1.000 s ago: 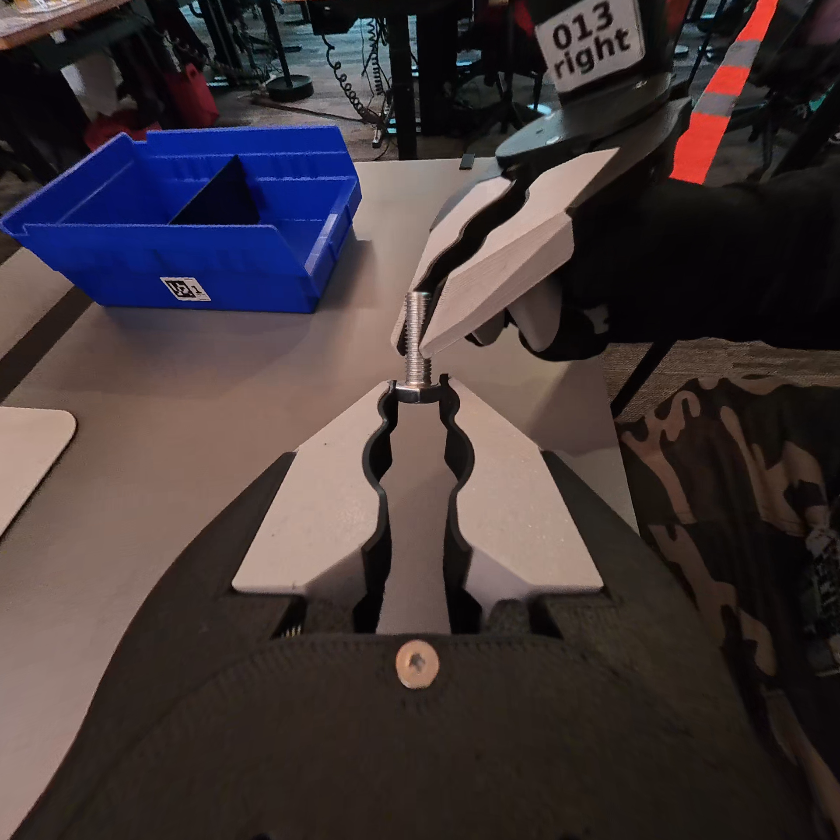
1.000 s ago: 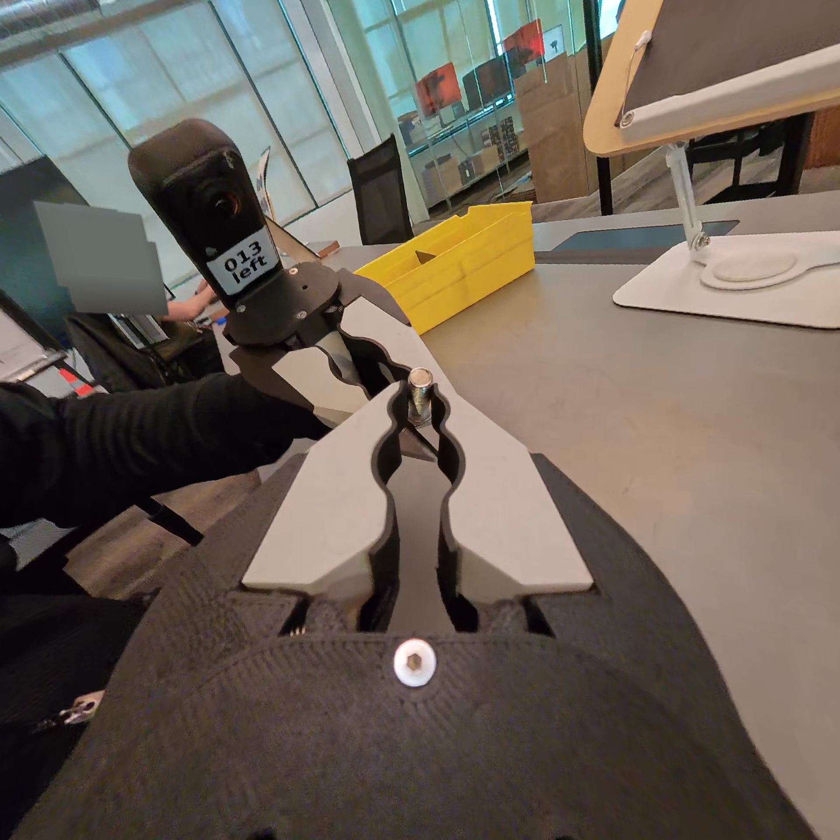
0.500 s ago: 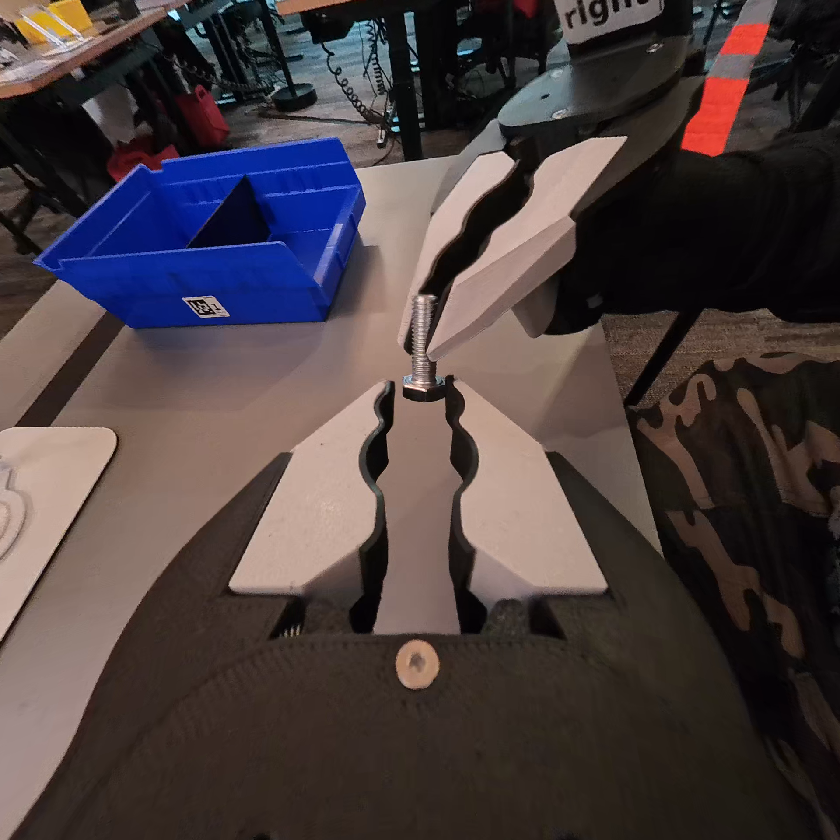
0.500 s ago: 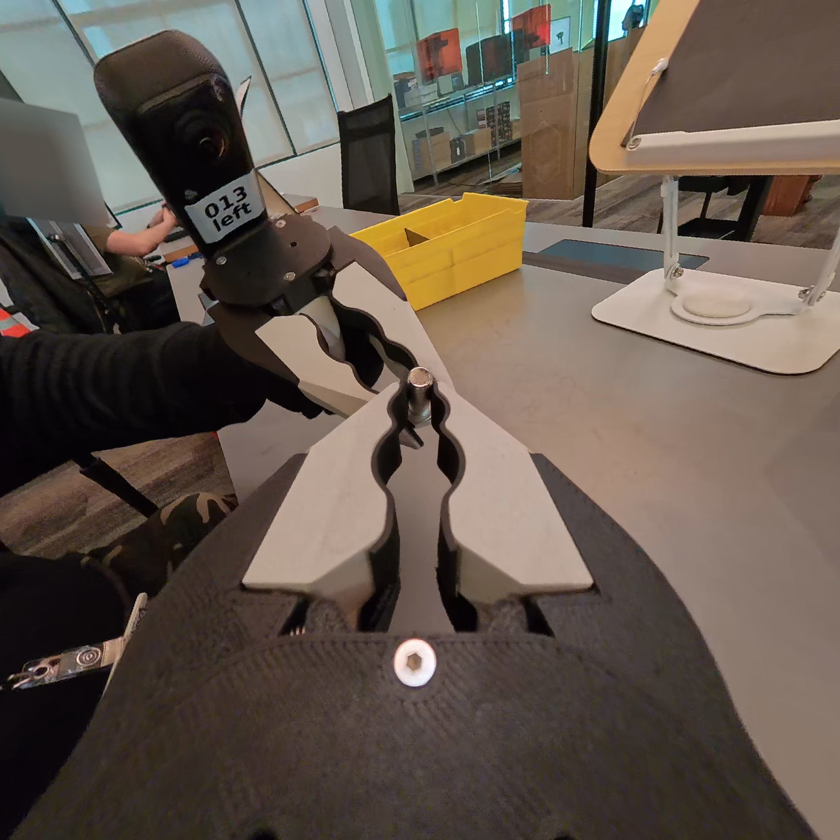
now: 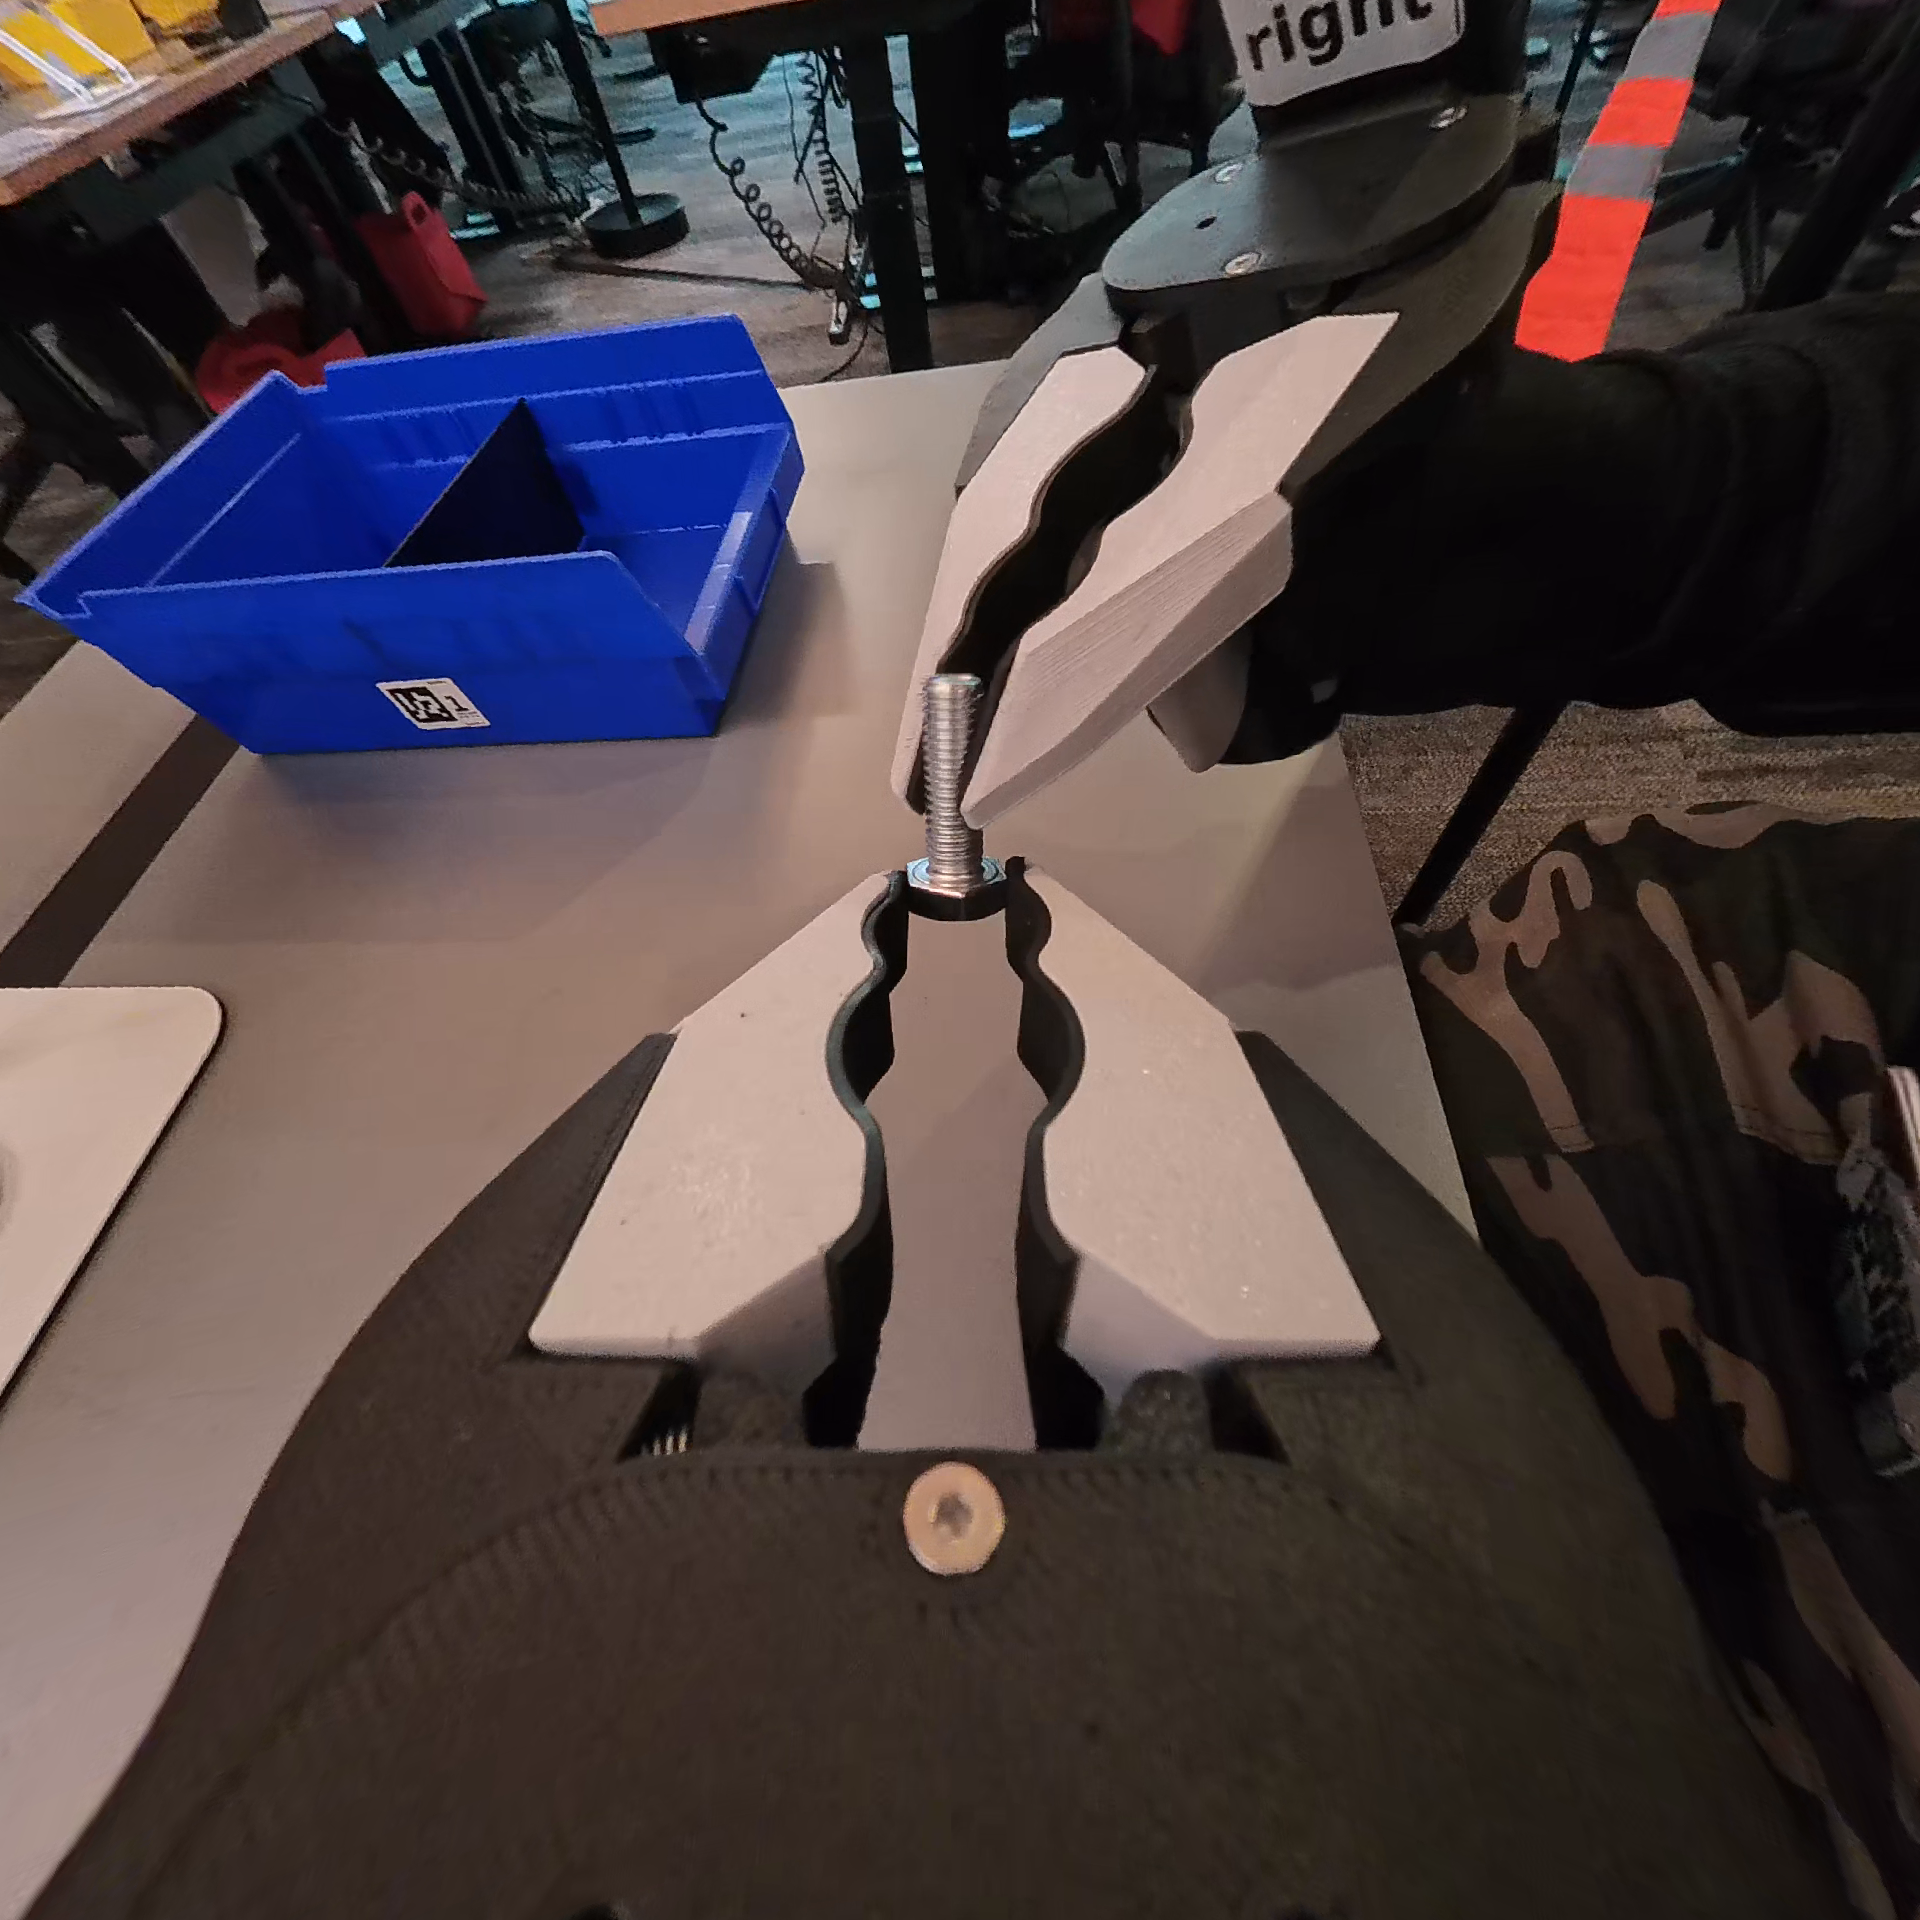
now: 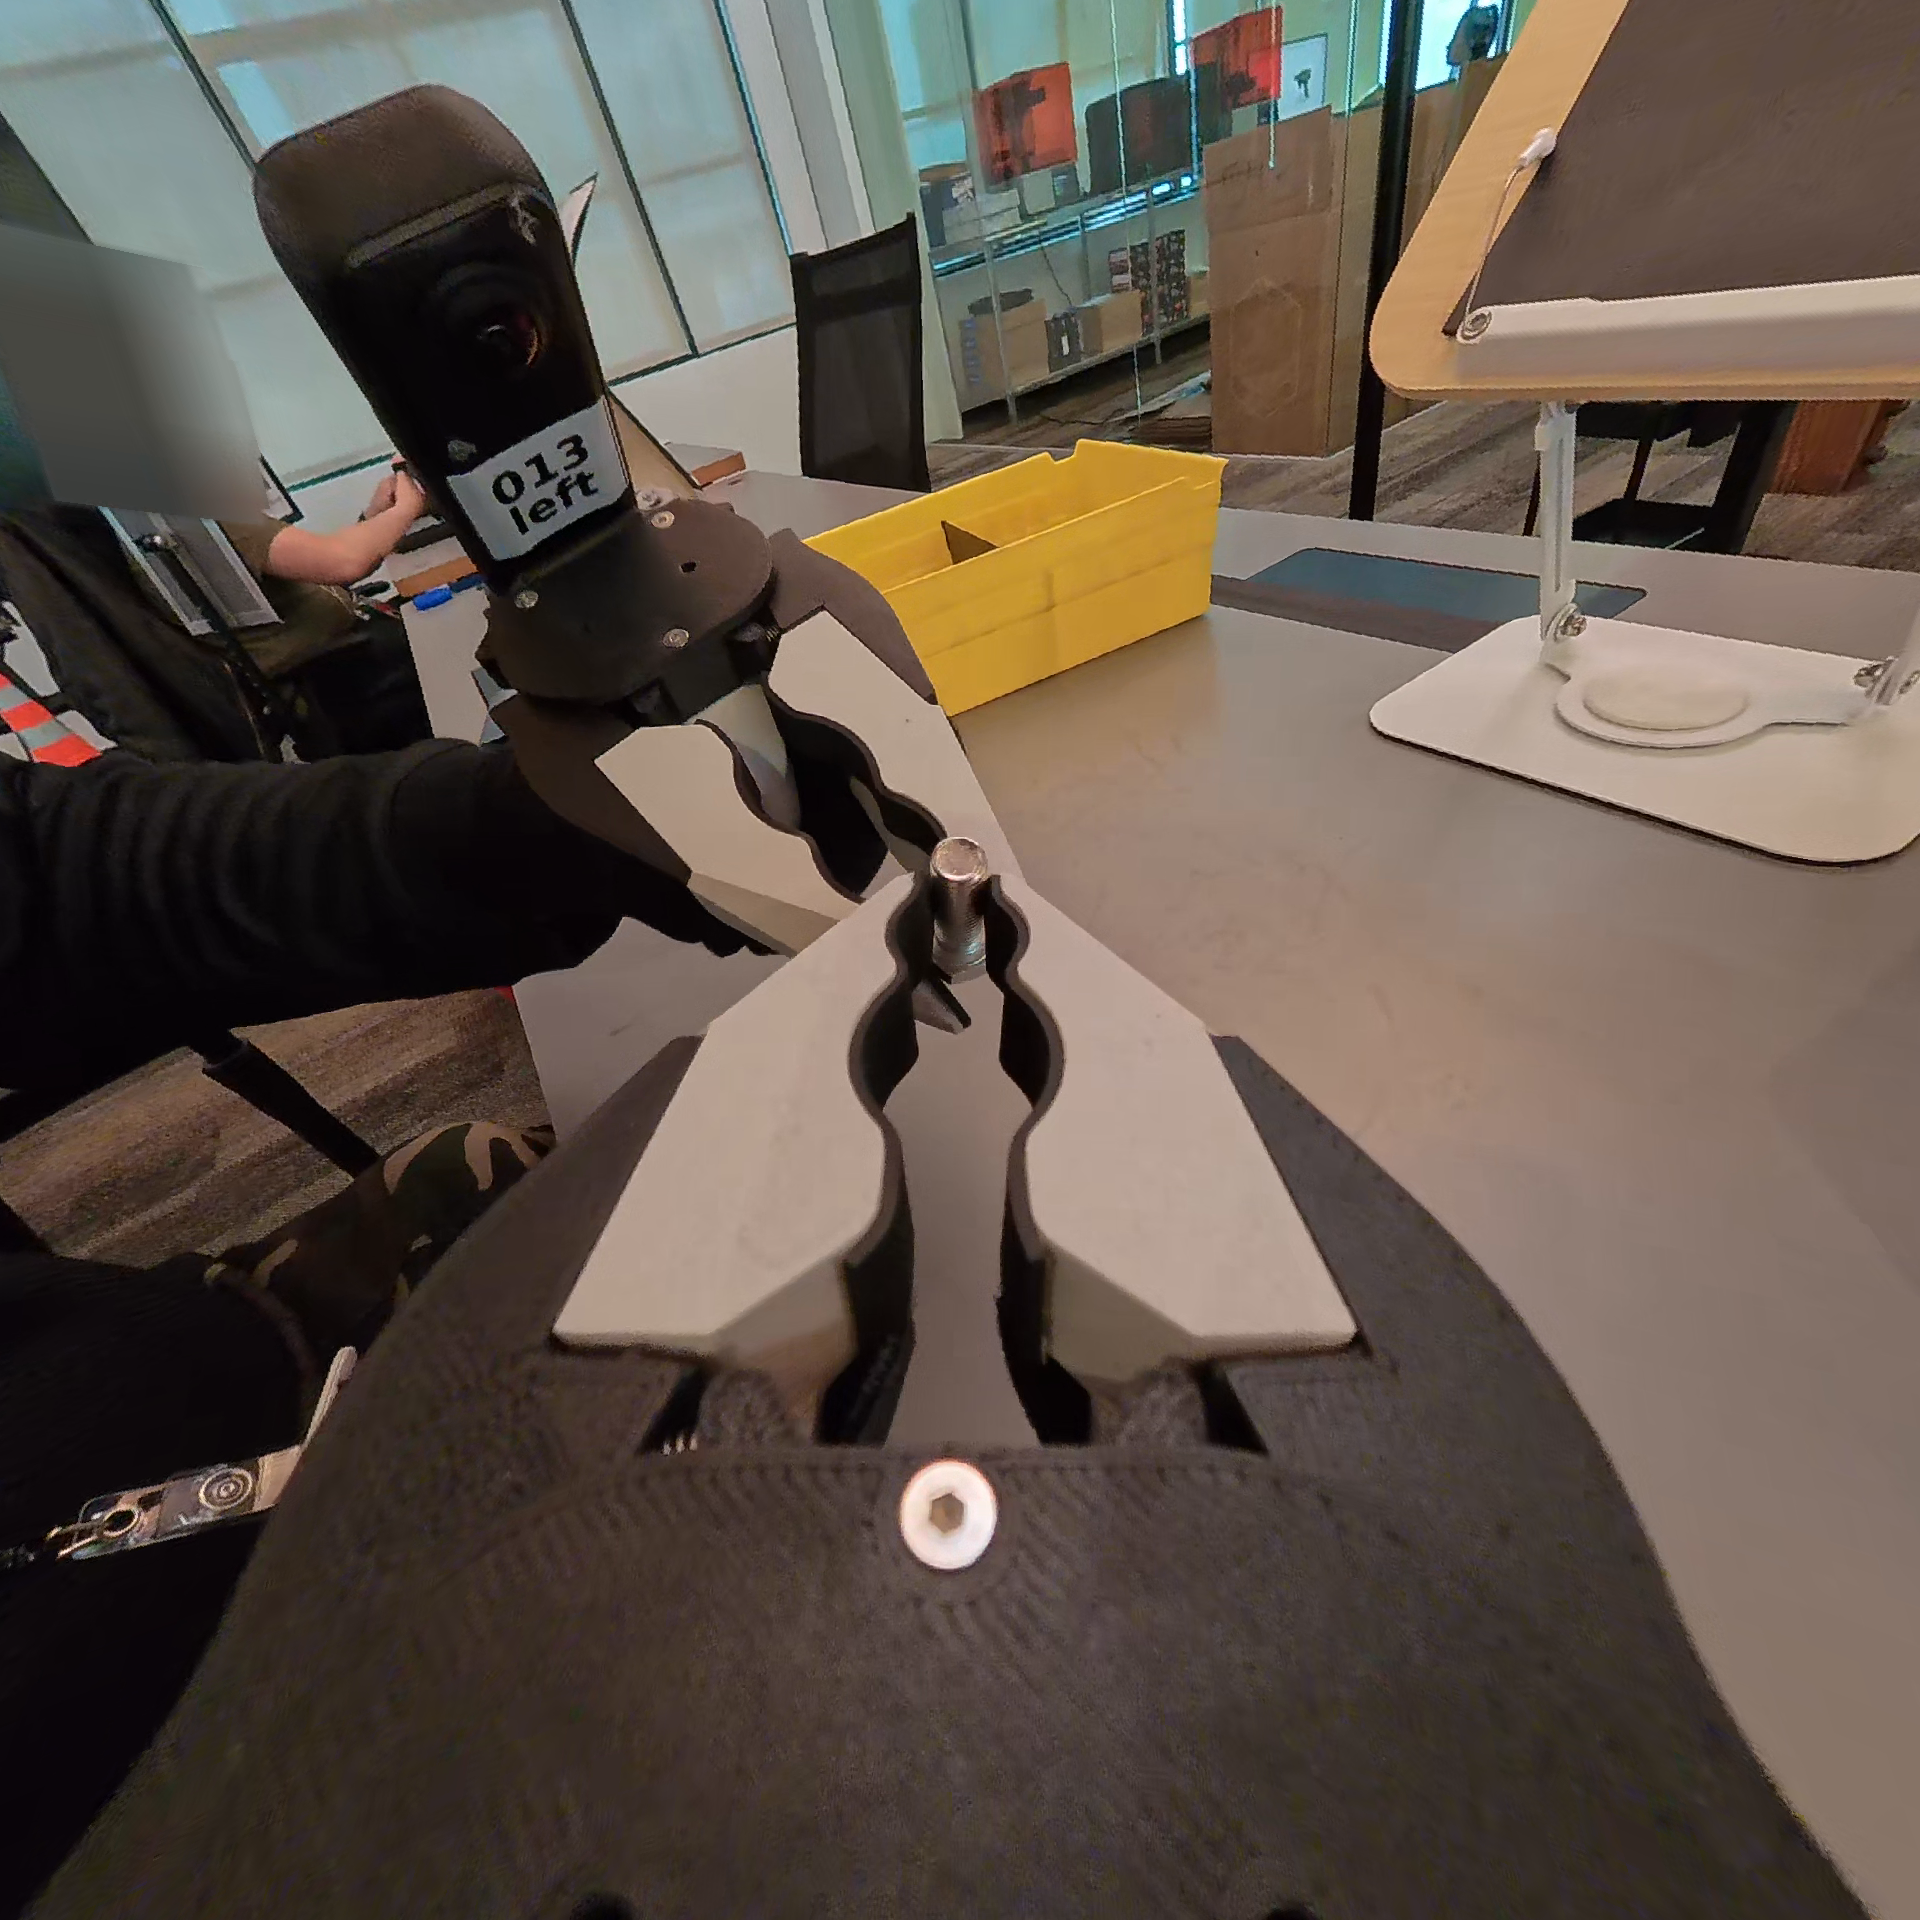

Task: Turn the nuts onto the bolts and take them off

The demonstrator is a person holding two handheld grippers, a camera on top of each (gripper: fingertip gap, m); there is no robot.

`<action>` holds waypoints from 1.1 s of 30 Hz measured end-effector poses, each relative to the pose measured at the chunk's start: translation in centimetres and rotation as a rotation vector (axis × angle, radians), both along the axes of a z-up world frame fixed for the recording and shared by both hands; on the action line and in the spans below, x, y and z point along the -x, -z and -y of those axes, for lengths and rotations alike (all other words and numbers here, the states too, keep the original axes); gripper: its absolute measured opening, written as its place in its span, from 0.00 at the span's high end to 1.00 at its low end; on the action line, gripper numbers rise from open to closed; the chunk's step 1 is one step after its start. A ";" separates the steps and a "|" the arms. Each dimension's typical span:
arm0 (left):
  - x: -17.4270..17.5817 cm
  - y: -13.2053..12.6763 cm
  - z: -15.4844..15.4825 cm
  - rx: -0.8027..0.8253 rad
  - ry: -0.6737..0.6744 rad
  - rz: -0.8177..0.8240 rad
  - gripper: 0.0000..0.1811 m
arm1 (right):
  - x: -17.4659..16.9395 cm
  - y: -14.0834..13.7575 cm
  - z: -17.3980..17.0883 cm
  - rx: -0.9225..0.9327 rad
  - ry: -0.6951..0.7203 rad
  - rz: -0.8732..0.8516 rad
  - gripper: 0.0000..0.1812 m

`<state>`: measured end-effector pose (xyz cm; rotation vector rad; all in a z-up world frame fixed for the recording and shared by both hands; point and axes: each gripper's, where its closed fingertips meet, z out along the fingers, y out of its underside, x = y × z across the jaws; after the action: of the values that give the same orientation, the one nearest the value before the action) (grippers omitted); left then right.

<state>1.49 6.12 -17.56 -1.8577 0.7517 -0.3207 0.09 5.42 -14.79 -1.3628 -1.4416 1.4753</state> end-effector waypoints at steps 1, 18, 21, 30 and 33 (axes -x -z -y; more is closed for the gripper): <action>0.0 -0.1 -0.1 -0.006 -0.005 0.009 0.91 | 0.0 -0.1 0.0 0.004 -0.001 -0.002 0.96; 0.0 -0.4 -0.8 -0.037 -0.070 -0.005 0.91 | 0.0 -0.4 -0.6 0.065 0.084 0.004 0.96; 0.1 -0.3 -0.8 -0.043 -0.078 -0.022 0.91 | 0.0 -0.3 -0.6 0.077 0.081 0.006 0.96; 1.3 -2.0 0.3 -0.029 -0.116 0.184 0.91 | 0.0 -0.8 -1.2 0.107 0.092 -0.024 0.82; 3.2 -3.3 1.7 -0.049 -0.162 0.284 0.91 | -0.1 -0.9 -1.3 0.103 0.085 -0.033 0.82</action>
<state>-1.75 4.44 -14.31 -1.7666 0.4095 -0.4469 0.14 6.72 -13.90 -1.4364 -1.2874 1.5279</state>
